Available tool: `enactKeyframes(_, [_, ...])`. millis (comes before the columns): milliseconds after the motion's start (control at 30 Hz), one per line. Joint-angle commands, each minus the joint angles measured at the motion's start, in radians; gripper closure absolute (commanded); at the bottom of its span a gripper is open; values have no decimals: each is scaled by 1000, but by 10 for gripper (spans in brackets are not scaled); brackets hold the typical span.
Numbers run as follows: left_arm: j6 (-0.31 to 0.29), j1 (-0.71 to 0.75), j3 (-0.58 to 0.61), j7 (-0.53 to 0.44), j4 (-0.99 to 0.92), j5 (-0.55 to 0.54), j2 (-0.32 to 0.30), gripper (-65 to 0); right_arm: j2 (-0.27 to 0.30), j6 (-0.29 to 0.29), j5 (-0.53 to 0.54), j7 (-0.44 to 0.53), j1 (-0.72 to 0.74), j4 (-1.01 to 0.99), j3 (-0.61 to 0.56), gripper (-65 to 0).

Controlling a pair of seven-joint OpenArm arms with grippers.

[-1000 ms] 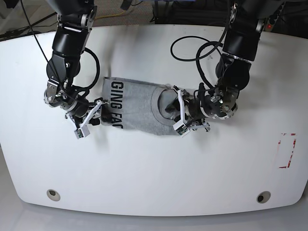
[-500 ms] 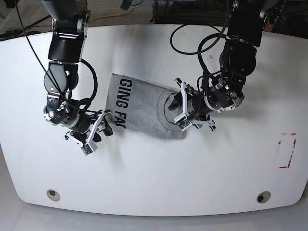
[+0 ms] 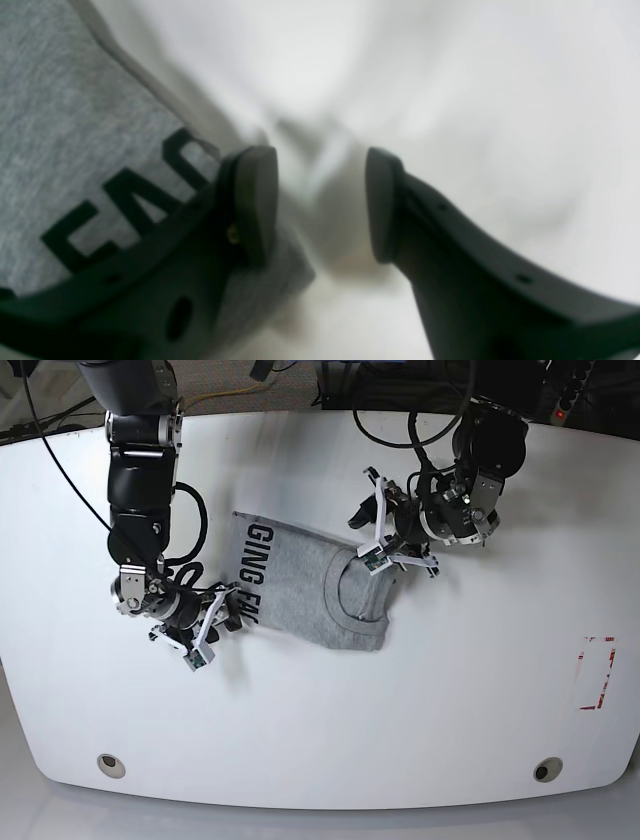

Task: Fold the T-shirt properly
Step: 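Grasp the bundle edge with the left gripper and rotate it on the table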

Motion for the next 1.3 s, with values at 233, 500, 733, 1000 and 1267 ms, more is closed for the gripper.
enactKeyframes(233, [0, -265, -2, -43, -262, -11, 35, -254, 18, 1, 6, -122, -138, 287, 9, -274])
enactKeyframes(500, [0, -426, -2, -122, -469, -11, 38, -254, -38, 1, 6, -260, -267, 516, 5, -274])
enactKeyframes(733, [0, -487, -5, -135, -503, -12, 7, -254, -156, 1, -1, -357, -311, 614, 2, -274])
enactKeyframes(1000, [-2, -498, -8, -72, -314, -14, -82, -254, -274, 1, -1, -363, -313, 597, -54, -274])
enactKeyframes(1267, [100, -410, -10, 45, -88, -11, -59, -256, -272, 1, 6, -366, -303, 584, -9, -274])
